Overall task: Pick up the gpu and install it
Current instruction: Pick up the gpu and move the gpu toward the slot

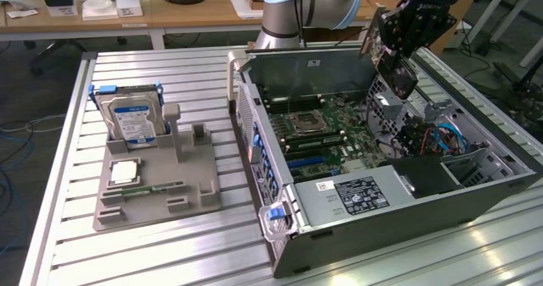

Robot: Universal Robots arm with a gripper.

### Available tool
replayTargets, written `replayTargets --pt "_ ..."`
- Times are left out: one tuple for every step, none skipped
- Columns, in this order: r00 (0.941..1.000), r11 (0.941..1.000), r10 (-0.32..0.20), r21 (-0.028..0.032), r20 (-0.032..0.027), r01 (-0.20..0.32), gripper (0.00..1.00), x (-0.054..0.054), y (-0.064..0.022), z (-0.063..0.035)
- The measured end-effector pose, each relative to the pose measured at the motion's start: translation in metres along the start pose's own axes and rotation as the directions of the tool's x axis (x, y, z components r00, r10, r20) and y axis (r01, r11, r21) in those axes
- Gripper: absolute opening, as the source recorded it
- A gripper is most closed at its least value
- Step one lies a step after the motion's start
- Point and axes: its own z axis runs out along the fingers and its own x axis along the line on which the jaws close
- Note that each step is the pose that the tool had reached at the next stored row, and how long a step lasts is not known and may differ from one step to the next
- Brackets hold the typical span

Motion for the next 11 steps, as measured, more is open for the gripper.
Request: replayTargets --pt "1.0 1.0 0.0 0.0001 0.0 0.0 0.27 0.0 -0.0001 0.0018" --pt "1.0 1.0 0.0 0.0001 0.0 0.0 0.27 0.0001 -0.0002 0.0035" --pt "1.0 1.0 0.0 0.0001 0.0 0.0 0.27 0.0001 -0.0003 0.0053" --pt "1.0 1.0 0.0 0.0002 0.0 0.0 0.27 0.0002 -0.0004 0.0071" --pt "1.0 1.0 0.0 0.0002 0.0 0.0 0.27 0.0002 -0.0005 0.0088" --pt "1.0 1.0 0.0 0.0001 0.0 0.0 0.27 0.0002 -0.0006 0.0102" --pt "1.0 1.0 0.0 0.0001 0.0 0.0 0.27 0.0002 -0.0006 0.0106" --pt "1.0 1.0 0.0 0.0002 0.0 0.0 0.27 0.0002 -0.0006 0.0106" --pt "1.0 1.0 0.0 0.0004 0.0001 0.0 0.27 -0.0002 -0.0006 0.0107" --pt "1.0 1.0 0.0 0.0002 0.0 0.0 0.27 -0.0015 -0.0006 0.011" --pt "1.0 1.0 0.0 0.0 0.0 0.0 0.27 -0.003 -0.0005 0.0113"
